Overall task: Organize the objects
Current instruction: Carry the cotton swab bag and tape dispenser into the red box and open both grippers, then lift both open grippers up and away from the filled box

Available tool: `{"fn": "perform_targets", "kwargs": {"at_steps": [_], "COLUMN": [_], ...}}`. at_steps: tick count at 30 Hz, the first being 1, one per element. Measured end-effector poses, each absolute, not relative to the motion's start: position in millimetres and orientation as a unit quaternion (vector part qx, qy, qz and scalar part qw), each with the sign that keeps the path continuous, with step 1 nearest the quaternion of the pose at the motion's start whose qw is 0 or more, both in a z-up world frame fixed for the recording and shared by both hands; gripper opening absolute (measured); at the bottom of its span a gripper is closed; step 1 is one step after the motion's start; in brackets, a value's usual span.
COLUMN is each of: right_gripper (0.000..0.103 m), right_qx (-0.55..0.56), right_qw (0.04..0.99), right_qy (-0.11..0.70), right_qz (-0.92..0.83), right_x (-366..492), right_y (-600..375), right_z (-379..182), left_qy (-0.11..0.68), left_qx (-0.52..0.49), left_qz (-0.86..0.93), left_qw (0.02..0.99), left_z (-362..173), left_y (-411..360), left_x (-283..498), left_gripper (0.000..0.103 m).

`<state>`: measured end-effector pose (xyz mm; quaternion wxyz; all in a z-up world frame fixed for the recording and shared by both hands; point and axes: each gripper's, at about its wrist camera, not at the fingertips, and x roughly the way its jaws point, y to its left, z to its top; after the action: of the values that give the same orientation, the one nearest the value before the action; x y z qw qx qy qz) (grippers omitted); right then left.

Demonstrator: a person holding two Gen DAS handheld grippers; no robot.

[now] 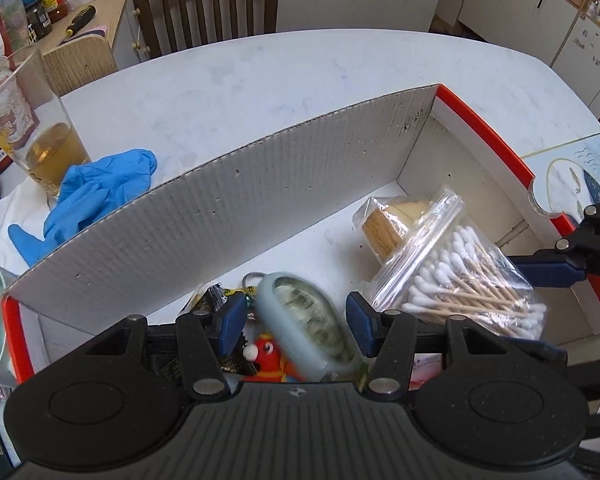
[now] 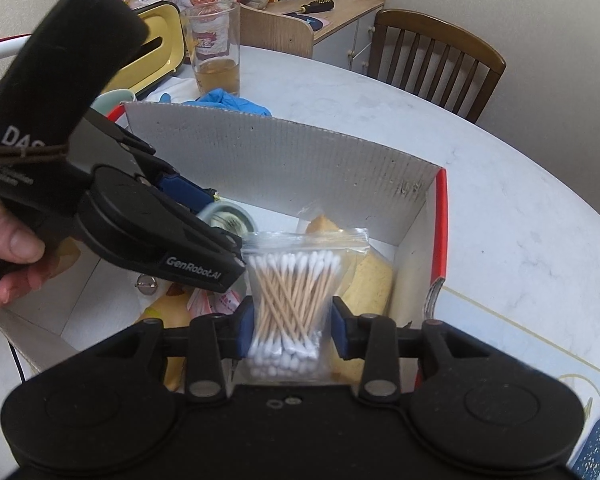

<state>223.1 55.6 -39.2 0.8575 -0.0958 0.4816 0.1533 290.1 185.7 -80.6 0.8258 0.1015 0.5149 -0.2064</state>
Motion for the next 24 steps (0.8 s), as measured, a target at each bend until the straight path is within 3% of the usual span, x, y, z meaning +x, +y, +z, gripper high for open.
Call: {"fn": "perform_targets", "kwargs": {"at_steps": [7, 13, 24], "right_gripper": [0.045, 0.055, 0.063], "right_qx": [-0.092, -0.086, -0.071], "right_qw": [0.860, 0.862, 0.871], "right_qy": [0.477, 0.472, 0.454], "right_qz": [0.157, 0.162, 0.175], "right_x": [222, 218, 204], "right_y": [53, 48, 40], "right_z": [-35, -29, -10], "left_qy": [0.522, 0.511, 0.462], "left_qx": [0.090, 0.071, 0.035], "left_qz": [-0.194, -0.190, -0.179], "left_qw": [0.825, 0.835, 0.868], "left_z": [-84, -75, -35], "left_y": [185, 191, 206], "left_x": [291, 283, 250], "left_gripper": [0.054, 0.064, 0.064]}}
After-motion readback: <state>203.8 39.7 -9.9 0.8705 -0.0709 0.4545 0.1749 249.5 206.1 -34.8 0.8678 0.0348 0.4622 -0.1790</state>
